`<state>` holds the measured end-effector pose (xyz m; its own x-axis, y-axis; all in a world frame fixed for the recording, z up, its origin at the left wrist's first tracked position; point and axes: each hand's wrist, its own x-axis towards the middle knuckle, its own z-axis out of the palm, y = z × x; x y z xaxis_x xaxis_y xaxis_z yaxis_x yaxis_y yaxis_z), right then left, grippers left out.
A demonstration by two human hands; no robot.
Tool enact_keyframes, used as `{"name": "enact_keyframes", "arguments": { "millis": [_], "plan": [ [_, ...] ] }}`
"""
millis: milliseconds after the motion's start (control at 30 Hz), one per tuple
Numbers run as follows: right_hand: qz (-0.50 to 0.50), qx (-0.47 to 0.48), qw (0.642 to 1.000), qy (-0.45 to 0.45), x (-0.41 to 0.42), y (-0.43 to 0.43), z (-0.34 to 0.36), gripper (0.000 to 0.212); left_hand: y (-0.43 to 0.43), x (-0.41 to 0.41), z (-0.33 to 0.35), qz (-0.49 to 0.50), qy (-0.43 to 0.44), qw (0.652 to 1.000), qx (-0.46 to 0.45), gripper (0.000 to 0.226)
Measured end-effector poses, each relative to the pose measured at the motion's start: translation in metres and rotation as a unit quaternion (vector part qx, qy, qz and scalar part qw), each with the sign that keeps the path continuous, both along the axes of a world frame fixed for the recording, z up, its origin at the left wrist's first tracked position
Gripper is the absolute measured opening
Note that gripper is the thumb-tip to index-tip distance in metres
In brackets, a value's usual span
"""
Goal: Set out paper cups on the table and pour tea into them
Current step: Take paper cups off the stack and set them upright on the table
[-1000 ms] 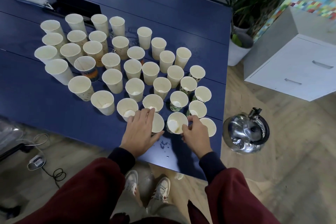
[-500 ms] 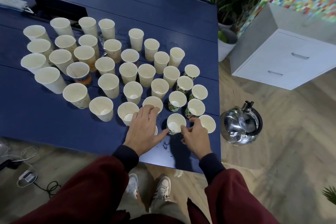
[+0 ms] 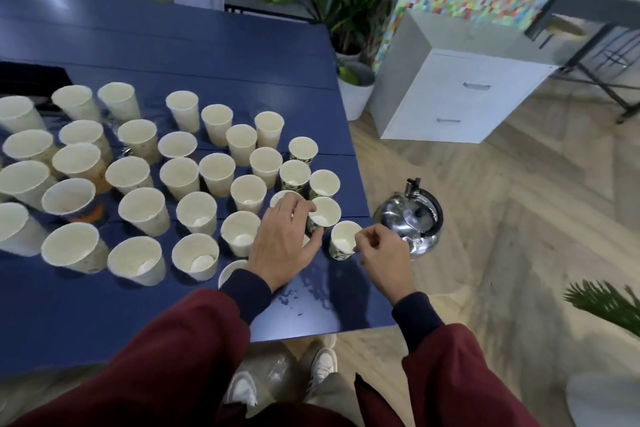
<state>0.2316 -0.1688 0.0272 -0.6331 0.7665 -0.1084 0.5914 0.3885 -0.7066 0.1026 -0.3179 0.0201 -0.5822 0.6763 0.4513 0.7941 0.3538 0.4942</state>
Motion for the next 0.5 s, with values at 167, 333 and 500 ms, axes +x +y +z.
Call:
{"name": "enact_keyframes", "arguments": {
  "millis": [167,333,500],
  "plan": [
    [-0.054,0.010,0.998,0.023,0.020,0.055,0.009,0.016,0.056,0.006,0.011,-0.060,0.000,0.998,0.002,0.025],
    [-0.073,-0.022,0.997,0.012,0.034,0.120,0.000,0.015,0.120,0.015,0.012,-0.076,-0.014,0.997,-0.029,0.027],
    [-0.035,-0.053,0.996,-0.061,0.045,0.193,-0.011,0.012,0.198,0.033,0.002,-0.063,-0.054,0.993,-0.081,0.028]
  ]
}}
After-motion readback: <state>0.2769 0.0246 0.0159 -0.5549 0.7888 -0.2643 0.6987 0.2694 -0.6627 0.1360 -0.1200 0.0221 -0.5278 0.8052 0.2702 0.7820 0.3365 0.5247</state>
